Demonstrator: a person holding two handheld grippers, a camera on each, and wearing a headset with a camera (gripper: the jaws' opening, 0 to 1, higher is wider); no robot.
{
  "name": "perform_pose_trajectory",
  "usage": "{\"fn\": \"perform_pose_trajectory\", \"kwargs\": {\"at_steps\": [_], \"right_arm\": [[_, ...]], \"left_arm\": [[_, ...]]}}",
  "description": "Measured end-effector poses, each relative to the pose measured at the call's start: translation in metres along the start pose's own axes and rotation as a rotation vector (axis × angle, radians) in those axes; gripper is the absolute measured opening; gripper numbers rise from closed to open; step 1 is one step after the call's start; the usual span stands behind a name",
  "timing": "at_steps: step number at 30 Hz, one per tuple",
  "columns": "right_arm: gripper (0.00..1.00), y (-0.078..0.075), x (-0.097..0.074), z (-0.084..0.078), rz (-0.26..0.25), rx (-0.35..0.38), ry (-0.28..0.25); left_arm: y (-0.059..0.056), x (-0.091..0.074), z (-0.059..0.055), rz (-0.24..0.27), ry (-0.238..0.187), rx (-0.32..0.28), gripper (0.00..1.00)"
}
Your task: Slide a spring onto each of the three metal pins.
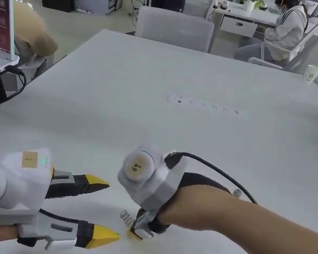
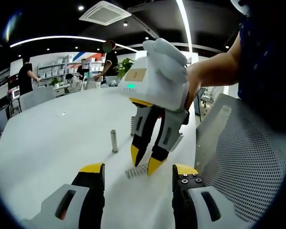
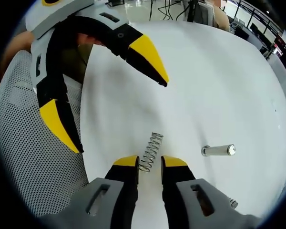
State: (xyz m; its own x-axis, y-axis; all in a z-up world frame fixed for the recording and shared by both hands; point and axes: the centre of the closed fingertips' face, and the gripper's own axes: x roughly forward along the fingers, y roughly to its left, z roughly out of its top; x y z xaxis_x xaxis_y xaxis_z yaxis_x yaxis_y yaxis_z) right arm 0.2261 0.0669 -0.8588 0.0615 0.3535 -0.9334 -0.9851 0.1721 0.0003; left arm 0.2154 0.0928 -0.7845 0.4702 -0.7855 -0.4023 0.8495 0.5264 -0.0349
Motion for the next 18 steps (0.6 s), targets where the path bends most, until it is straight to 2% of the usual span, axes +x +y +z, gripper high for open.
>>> {"fn": "perform_pose_trajectory", "kwargs": {"at_steps": [5, 13, 18], "right_arm": [[0.14, -0.0039, -0.0009, -0.0032, -0.007, -0.010, 0.003], [0.08, -0.0059, -0.0013, -0.0031, -0.019, -0.084, 0.009], [0.08, -0.0084, -0.0093, -0.0018, -0.008, -0.082, -0.008]], "left_arm": [[0.0011, 0.0019, -0.0007, -0.002, 0.003, 0.001, 0.52], [0.0005, 0.0038, -0.0022, -0.008, 0.011, 0.004, 0.52], [0.0014, 0.0033, -0.0039, -0.008, 0.017, 0.006, 0.51]]}}
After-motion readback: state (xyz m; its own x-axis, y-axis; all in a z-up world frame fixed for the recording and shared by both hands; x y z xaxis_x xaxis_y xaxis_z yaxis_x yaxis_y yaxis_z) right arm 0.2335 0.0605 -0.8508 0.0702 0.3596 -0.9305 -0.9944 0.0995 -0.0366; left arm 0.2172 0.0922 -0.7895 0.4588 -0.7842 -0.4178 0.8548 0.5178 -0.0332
